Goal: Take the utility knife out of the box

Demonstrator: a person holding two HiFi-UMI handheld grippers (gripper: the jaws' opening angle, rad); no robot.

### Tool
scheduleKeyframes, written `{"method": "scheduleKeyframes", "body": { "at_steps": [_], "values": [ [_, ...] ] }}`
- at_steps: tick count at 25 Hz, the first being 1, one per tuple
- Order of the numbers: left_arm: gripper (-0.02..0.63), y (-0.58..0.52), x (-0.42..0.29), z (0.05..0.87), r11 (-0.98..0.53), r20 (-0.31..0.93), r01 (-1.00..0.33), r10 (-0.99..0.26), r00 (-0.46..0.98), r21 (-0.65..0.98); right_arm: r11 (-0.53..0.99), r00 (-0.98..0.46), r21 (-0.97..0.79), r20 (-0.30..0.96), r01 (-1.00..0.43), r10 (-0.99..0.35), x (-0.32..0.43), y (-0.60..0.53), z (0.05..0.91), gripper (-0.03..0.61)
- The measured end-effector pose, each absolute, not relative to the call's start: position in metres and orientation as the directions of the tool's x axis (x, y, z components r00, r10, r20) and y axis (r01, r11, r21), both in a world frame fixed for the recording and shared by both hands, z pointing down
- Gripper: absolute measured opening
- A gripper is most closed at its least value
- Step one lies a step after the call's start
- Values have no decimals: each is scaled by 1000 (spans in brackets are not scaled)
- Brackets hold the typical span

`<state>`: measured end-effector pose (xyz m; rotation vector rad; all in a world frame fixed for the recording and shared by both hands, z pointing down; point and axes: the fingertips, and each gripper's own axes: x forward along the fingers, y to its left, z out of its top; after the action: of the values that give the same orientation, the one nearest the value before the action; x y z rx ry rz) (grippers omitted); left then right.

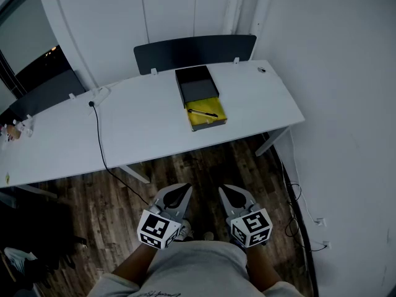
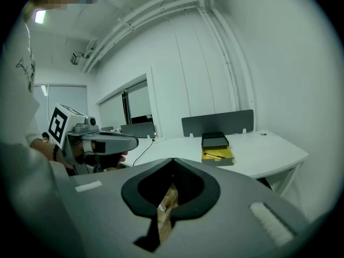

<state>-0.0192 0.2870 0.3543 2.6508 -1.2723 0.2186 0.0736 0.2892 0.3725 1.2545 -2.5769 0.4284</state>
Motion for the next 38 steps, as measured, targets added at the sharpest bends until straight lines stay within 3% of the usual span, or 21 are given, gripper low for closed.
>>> {"method": "scheduleKeyframes", "body": {
  "at_steps": [13, 38],
  "values": [
    [0, 277, -49, 351, -628, 190, -772, -749, 635, 100, 590, -584, -93, 329, -802, -742, 49, 279, 360, 14],
    [1, 209, -36, 366, -621, 216, -778, -749, 626, 97, 599, -587, -88, 353, -796, -728, 67, 209, 378, 14]
  ]
}}
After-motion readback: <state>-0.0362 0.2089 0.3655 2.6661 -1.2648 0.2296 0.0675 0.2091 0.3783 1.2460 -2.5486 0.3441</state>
